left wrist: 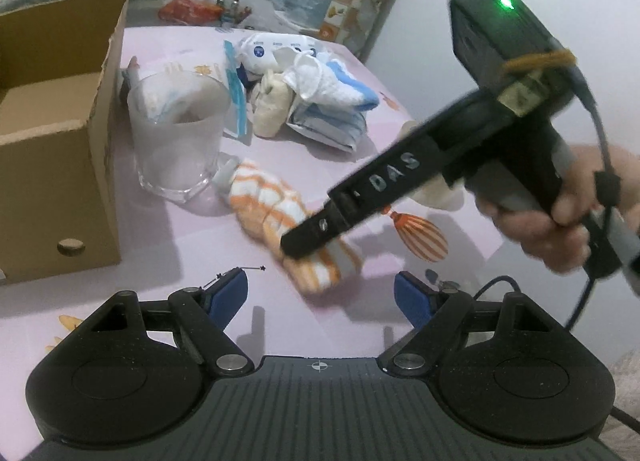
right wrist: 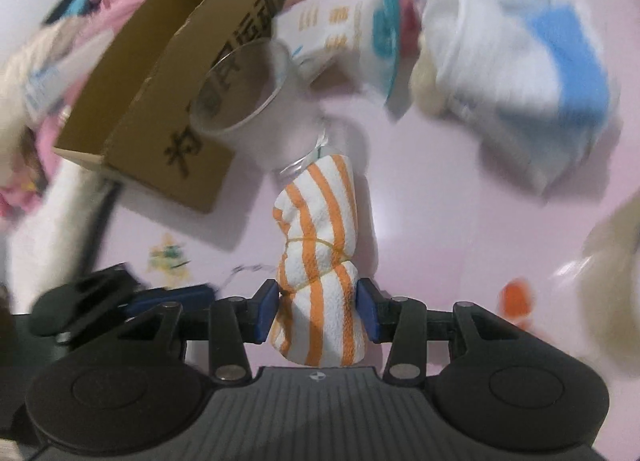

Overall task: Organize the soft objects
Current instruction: 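Grasp the striped towel with the left gripper while the right gripper releases it, then grasp the white-and-blue waffle towel with the right gripper while the left holds the striped towel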

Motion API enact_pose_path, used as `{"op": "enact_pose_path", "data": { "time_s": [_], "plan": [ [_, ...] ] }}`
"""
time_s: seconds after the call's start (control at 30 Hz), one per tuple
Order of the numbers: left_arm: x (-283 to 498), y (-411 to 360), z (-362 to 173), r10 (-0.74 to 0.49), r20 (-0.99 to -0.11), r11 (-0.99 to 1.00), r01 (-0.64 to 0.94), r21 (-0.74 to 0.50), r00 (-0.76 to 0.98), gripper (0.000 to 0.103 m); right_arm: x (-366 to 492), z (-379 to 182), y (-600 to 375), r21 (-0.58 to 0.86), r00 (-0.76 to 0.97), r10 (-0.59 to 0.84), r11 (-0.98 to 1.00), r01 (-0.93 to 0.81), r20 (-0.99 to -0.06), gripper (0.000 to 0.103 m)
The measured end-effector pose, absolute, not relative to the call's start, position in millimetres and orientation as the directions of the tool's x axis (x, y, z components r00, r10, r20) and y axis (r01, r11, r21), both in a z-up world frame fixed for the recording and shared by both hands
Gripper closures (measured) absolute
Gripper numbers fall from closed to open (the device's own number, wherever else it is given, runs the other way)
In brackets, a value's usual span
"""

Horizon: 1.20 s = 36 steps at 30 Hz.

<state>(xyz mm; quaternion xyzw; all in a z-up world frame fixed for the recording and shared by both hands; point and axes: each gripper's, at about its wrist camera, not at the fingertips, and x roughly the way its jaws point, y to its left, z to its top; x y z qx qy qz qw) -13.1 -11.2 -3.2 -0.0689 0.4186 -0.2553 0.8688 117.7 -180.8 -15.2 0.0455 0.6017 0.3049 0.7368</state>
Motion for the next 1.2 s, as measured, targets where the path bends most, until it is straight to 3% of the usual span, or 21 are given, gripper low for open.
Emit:
{"op": "enact_pose_path", "data": {
  "time_s": [0.17,0.3,0.63,0.93,1.2],
  "plan": [
    [-5.7,-8.6,-4.6,-0.500,-0.701,0.863,0.363,-0.352,0.509,0.022,113.2,-9.5,-190.2,0.491,0.096,0.556,0.791,-0.364,-0.825,0.066],
    [6.7,-12.2,-4.8,-0.503,-0.711,0.862,0.349,-0.369,0.491,0.021,119.2,-3.2,-209.4,0.543,0.164,0.614,0.772,-0.330,-0.772,0.056],
    [31.8,-28.8,-15.1,-0.461,-0.763,0.884,0.312,-0.348,0.453,0.023,135.1,-36.6,-220.8,0.735,0.079,0.760,0.645,-0.207,-0.645,0.056],
    [52.6,-41.2,-25.1,-0.385,-0.812,0.919,0.259,-0.296,0.438,0.034,133.9,36.5,-245.6,0.569,0.371,0.693,0.720,-0.397,-0.617,0.054],
    [56.5,-40.9,-27.1,-0.354,-0.811,0.933,0.239,-0.269,0.466,0.045,164.5,60.0,-248.1,0.244,0.629,0.414,0.907,-0.342,-0.658,0.054]
  ]
}}
